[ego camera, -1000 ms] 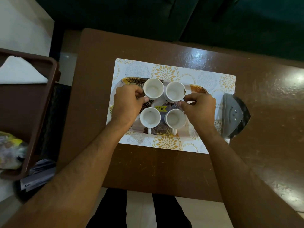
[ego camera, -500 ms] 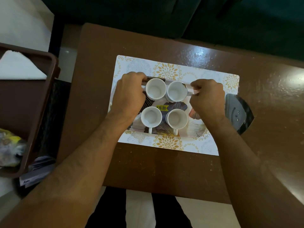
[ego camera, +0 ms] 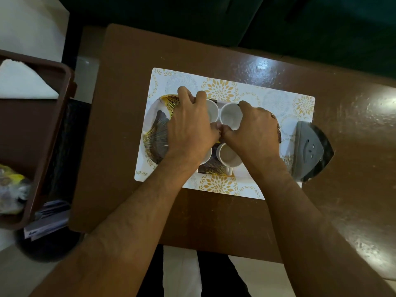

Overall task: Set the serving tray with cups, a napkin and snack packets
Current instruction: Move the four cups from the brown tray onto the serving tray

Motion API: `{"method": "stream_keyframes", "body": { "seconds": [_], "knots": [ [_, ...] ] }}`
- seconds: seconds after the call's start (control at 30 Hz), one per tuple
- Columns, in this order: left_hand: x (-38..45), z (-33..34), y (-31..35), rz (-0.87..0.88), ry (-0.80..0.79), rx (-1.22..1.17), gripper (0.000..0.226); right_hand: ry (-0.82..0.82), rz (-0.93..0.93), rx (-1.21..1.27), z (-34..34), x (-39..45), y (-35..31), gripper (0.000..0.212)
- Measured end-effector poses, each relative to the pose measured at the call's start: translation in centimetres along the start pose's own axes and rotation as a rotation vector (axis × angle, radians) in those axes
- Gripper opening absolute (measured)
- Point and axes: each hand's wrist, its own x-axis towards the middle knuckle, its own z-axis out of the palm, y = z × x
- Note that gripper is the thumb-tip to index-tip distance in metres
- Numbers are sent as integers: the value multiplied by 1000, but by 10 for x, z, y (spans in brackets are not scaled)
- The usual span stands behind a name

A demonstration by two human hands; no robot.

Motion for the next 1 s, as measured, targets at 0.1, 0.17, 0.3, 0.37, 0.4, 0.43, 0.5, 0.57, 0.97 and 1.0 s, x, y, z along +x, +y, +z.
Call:
{"method": "stream_keyframes", "body": {
  "seconds": [0.1, 0.17, 0.3, 0.37, 0.4, 0.43, 0.5, 0.57, 0.97, 1.0],
  "knots": [
    [1, 3, -1, 31, -9, 18, 78, -71, -24, 54, -8, 1, -2, 66],
    [0, 3, -2, 61, -15, 10, 76, -101, -41, 45, -12, 0, -4, 76],
    [-3, 1, -4, 117, -53, -43, 79, -105, -65, 78, -12, -2, -4, 87],
    [-5, 1, -4, 99, -29, -81, 87, -56, -24, 119, -10, -4, -5, 89],
    [-6, 2, -4, 69, 0, -96, 90, -24, 11, 124, -9, -4, -5, 86],
    [-7, 2, -4, 27, 27, -112, 91, 4, 43, 122, -7, -4, -6, 82],
    [-9, 3, -3, -59, 60, -127, 88, 34, 86, 122, -4, -4, -6, 74],
    [-10, 6, -4, -109, 59, -125, 83, 33, 100, 141, -3, -3, -7, 69],
    [-5, 5, -2, -107, -20, -176, 79, 34, 71, 134, -2, -4, -11, 62],
    [-5, 6, -3, -112, -20, -182, 79, 38, 73, 136, -2, -5, -11, 62]
  ]
}}
